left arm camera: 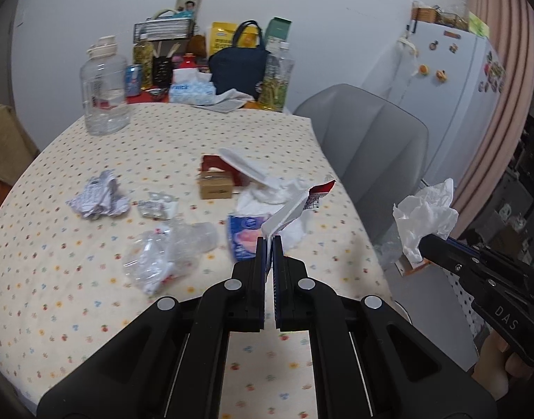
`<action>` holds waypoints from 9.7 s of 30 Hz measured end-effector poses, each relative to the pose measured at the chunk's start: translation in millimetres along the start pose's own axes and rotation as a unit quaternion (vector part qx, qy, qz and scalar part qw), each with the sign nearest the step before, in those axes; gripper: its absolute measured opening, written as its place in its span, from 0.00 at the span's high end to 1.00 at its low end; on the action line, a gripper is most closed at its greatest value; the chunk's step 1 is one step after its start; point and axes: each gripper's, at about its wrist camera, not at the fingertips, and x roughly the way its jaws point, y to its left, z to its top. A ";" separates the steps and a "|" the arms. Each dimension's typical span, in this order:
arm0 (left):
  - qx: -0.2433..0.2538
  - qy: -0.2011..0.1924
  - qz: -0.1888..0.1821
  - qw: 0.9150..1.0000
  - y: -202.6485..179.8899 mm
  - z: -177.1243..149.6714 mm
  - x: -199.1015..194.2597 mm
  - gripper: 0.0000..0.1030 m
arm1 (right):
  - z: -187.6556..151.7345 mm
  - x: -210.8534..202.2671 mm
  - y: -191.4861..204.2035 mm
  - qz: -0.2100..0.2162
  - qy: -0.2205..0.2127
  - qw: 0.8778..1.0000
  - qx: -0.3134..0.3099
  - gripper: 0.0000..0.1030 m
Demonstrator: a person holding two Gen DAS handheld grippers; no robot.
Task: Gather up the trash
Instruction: 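Carry the tissues with the right gripper over the bin and release, then swing both tools back from the bin toward the table, then grasp the blue tissue packet with the right gripper while the left grasps the blister pack, then carry both items over the bin and open both grippers to drop them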
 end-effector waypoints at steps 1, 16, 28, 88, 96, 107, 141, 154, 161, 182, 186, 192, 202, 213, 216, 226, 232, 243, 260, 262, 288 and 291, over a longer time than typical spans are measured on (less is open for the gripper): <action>0.005 0.001 -0.005 1.000 -6.7 0.9 2.0 0.96 | -1.4 -3.4 -7.7 -0.008 -0.002 1.000 0.007 0.95; 0.073 0.027 -0.064 0.995 -104.4 0.9 38.3 0.96 | -30.1 -34.9 -104.5 -0.095 -0.005 0.991 0.091 0.95; 0.128 0.068 -0.095 0.985 -178.9 -15.9 81.9 0.96 | -84.2 -41.3 -176.3 -0.143 0.024 0.977 0.158 0.95; 0.236 0.248 -0.129 0.931 -356.2 -105.7 225.5 0.30 | -213.8 -99.4 -372.0 -0.231 0.013 0.889 0.396 0.27; 0.193 0.208 -0.131 0.950 -328.0 -69.9 191.0 0.19 | -195.1 -105.5 -358.9 -0.233 0.002 0.895 0.380 0.25; 0.131 0.104 -0.130 0.977 -273.3 -19.9 132.9 0.06 | -143.4 -107.2 -307.6 -0.244 -0.026 0.915 0.321 0.07; -0.051 -0.093 -0.023 0.994 -4.7 18.2 5.6 0.06 | -14.1 -9.3 -94.1 -0.162 -0.027 0.976 0.142 0.07; -0.085 -0.097 0.027 0.991 55.4 11.9 -12.8 0.06 | 12.8 28.6 -20.0 -0.094 -0.023 0.993 0.069 0.07; -0.115 -0.079 0.056 0.989 96.6 3.5 -15.9 0.06 | 17.3 58.9 14.0 -0.062 -0.002 0.997 0.042 0.07; -0.149 -0.002 0.061 0.987 141.6 -18.1 22.0 0.19 | -1.2 166.4 53.4 0.027 0.140 0.988 0.053 0.45; -0.150 0.003 0.063 0.987 143.0 -17.9 23.9 0.19 | -6.2 185.3 55.7 0.023 0.160 0.986 0.048 0.60; -0.137 0.010 0.065 0.988 139.6 -15.5 27.9 0.19 | -5.5 175.8 54.6 0.032 0.156 0.986 0.044 0.80; -0.126 0.023 0.050 0.991 128.8 -13.8 40.4 0.16 | 2.6 130.8 48.1 0.047 0.117 0.991 0.050 0.83; -0.127 0.021 0.039 0.991 137.1 8.2 61.6 0.21 | 11.1 95.8 32.2 0.028 0.076 0.994 0.068 0.83; -0.124 0.035 0.038 0.991 139.7 14.3 74.5 0.32 | 12.4 89.2 27.3 0.023 0.069 0.995 0.073 0.83; -0.108 0.079 0.039 0.990 144.2 31.0 114.9 0.38 | 8.1 65.5 -4.1 -0.004 0.047 0.993 0.105 0.83; -0.114 0.089 0.051 0.988 150.3 33.6 128.6 0.60 | 5.9 53.5 -15.6 -0.012 0.037 0.993 0.114 0.83; -0.092 0.053 0.062 0.992 122.9 35.1 78.6 0.60 | -1.8 42.6 -32.1 0.000 0.025 0.991 0.130 0.83; -0.019 0.039 -0.011 0.999 11.9 29.6 53.2 0.60 | -20.9 11.9 -93.7 -0.052 0.016 0.985 0.166 0.83; -0.010 0.043 -0.024 0.999 -3.8 28.3 56.4 0.60 | -21.3 7.3 -100.4 -0.060 0.014 0.984 0.166 0.83; 0.113 0.116 -0.124 0.979 -181.4 -4.9 118.0 0.60 | -101.8 -50.5 -236.5 -0.176 0.036 0.949 0.260 0.82; 0.120 0.131 -0.131 0.975 -195.9 -12.9 126.7 0.60 | -116.7 -52.8 -252.9 -0.185 0.041 0.942 0.278 0.82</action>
